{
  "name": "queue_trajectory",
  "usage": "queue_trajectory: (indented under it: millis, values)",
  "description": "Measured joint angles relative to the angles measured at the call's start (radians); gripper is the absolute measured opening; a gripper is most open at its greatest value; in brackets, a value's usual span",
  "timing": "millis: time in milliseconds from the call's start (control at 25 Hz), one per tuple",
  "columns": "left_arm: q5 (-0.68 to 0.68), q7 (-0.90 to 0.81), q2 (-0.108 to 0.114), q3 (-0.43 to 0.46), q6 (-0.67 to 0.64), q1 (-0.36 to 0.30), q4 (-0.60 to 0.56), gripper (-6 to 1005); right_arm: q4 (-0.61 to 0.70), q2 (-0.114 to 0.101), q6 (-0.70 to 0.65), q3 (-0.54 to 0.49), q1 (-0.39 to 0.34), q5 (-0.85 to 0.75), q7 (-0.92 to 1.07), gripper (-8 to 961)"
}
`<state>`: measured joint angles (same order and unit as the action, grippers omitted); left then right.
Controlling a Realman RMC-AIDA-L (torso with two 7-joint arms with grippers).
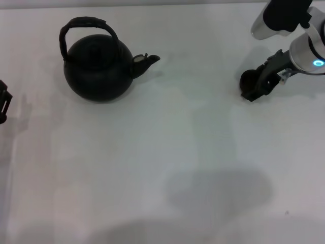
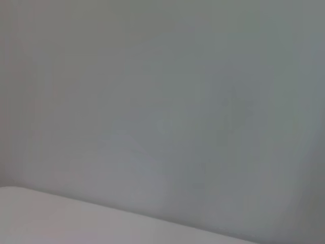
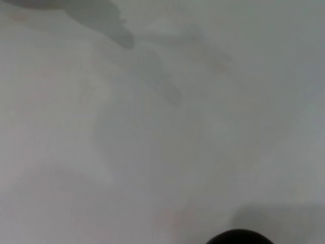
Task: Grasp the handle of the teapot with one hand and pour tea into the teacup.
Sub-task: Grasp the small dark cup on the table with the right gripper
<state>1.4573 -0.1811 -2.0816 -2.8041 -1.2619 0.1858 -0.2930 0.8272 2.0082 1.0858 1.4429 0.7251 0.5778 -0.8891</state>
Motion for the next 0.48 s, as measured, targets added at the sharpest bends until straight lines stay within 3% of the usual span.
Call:
queue_trajectory:
  millis: [480]
  values:
    - [0.0, 0.0, 0.0, 0.0, 0.011, 0.009, 0.0, 848, 0.058, 0.002, 0.043, -0.01, -0.012, -0.017, -0.003, 797]
